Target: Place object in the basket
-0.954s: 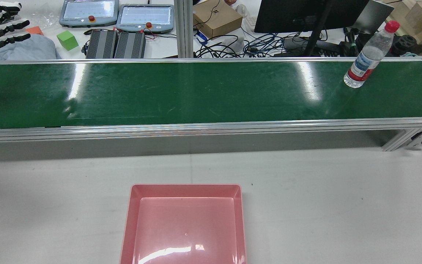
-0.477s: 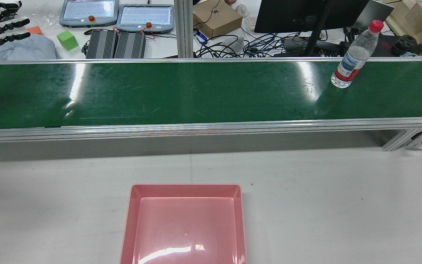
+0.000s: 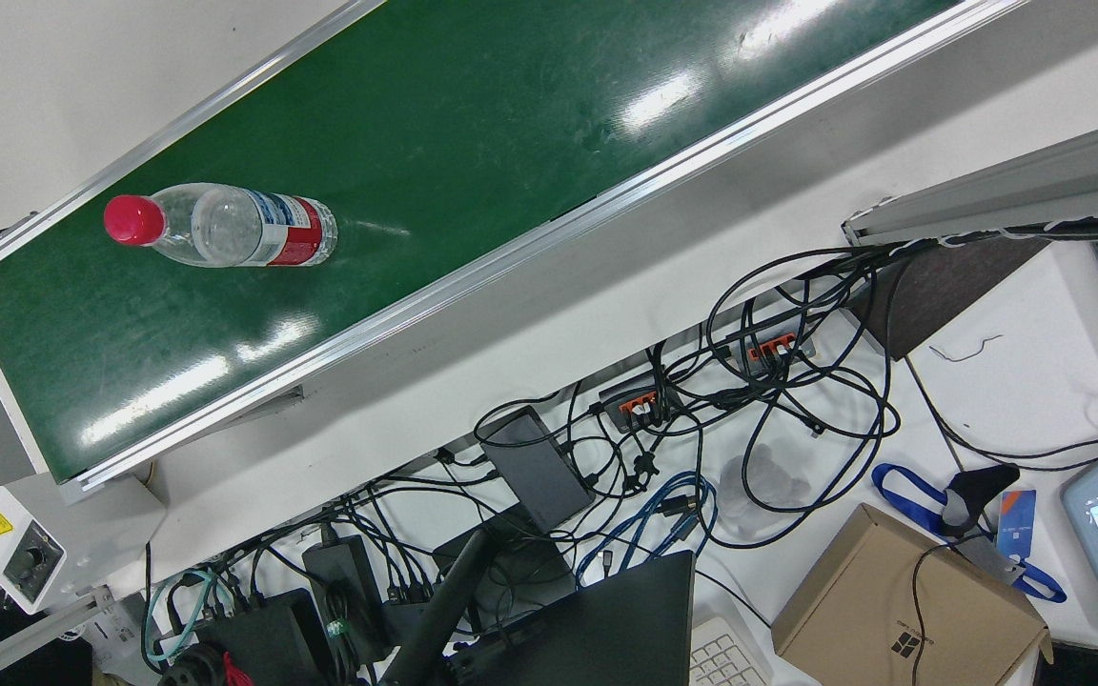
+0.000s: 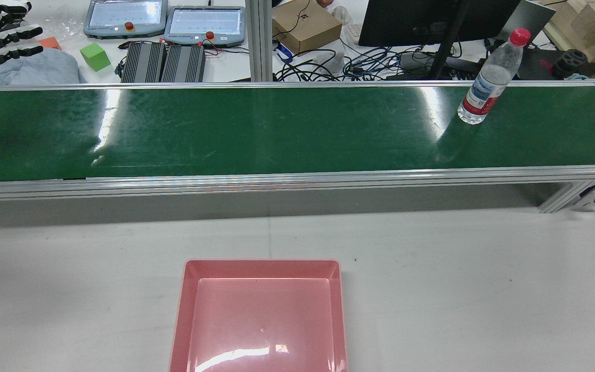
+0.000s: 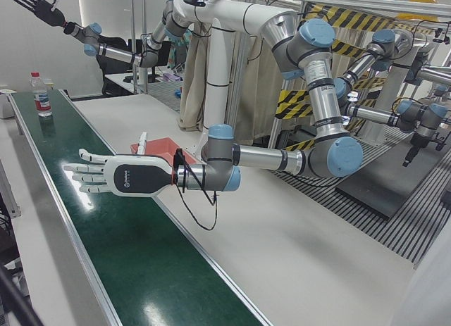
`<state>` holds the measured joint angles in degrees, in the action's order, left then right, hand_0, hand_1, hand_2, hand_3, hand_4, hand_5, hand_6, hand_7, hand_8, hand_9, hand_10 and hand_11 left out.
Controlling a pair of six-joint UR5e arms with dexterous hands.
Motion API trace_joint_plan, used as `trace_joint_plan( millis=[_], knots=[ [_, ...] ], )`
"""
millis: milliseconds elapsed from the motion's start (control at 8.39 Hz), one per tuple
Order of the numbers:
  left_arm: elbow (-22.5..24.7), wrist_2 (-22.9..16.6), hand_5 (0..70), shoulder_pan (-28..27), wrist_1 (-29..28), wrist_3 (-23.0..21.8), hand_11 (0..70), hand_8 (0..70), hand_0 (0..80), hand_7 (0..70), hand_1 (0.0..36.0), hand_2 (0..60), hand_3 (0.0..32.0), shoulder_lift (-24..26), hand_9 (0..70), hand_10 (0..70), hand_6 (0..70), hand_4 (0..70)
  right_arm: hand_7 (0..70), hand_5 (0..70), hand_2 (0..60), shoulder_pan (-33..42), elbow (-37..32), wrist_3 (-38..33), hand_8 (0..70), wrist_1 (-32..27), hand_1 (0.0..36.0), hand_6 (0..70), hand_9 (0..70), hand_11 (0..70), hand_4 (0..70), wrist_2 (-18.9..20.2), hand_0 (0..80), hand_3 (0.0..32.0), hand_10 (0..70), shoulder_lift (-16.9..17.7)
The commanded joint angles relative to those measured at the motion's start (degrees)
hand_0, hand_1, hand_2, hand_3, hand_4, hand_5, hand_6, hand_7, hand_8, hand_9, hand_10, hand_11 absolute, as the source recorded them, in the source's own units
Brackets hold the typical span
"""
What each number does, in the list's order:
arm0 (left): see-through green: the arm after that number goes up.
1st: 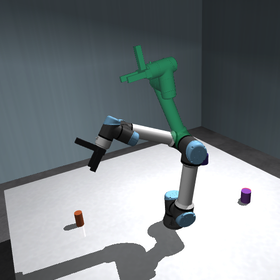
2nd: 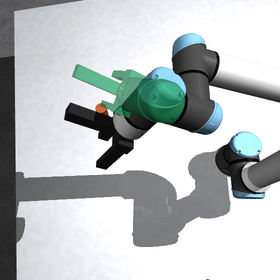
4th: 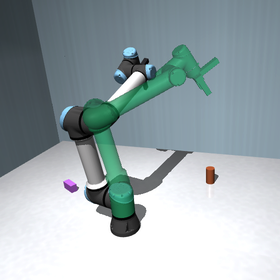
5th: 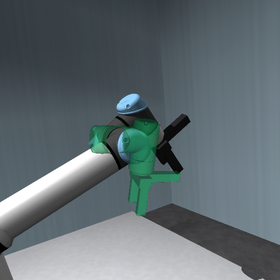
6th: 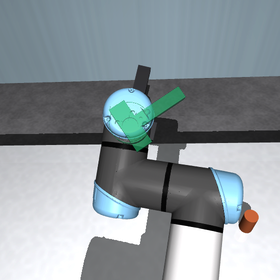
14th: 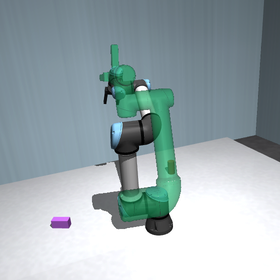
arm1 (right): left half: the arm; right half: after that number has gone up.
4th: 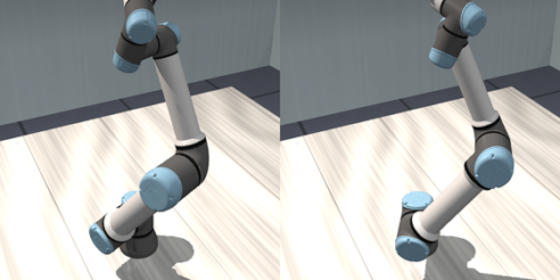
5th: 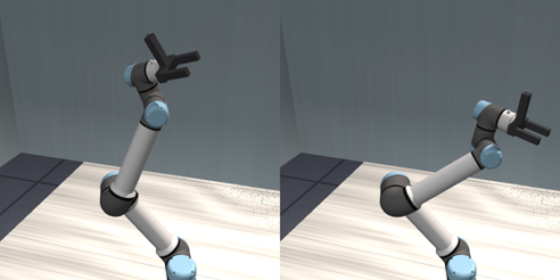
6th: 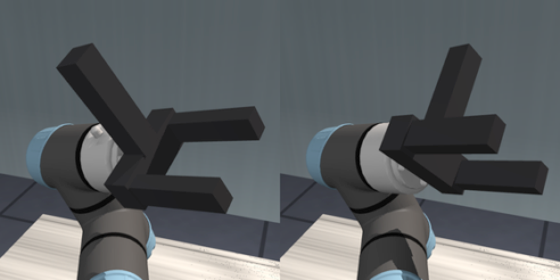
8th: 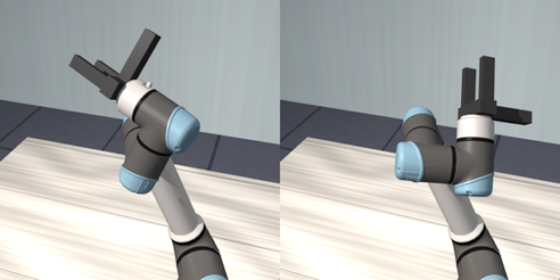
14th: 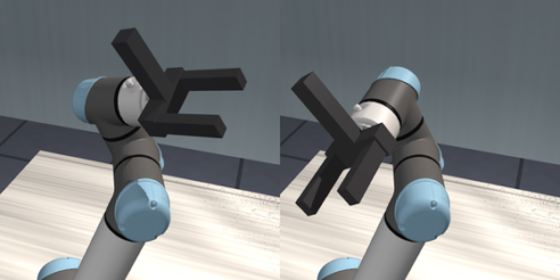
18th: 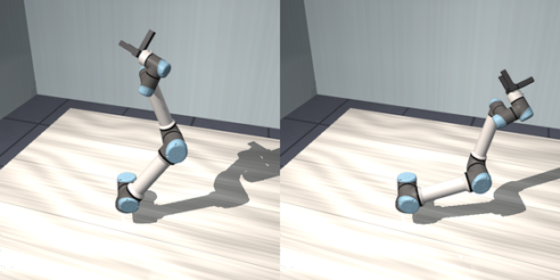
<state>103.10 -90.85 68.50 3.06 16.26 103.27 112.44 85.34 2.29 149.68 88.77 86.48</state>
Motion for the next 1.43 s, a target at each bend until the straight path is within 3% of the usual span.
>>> trace_joint_plan(
  millis=[0,1311],
  knots=[
    [0.09,0.06,32.0,0.05,0.10,0.00,12.4,11.1,43.0,2.9,0.0,0.0,9.6,0.00,11.4,8.7,5.0,2.5,0.0,0.0,0.0,0.06,0.00,0.00,0.0,0.00,0.0,0.0,0.0,0.0,0.0,0.00,0.0,0.0,0.0,0.00],
    [0.17,-0.03,31.6,0.32,0.28,0.00,12.2,9.1,41.4,2.1,0.0,0.0,10.2,-0.09,10.1,8.4,3.8,0.0,0.0,0.0,0.0,0.06,0.00,0.00,0.0,0.00,0.0,0.0,0.0,0.0,0.0,0.00,0.0,0.0,0.0,0.00]
  ],
)
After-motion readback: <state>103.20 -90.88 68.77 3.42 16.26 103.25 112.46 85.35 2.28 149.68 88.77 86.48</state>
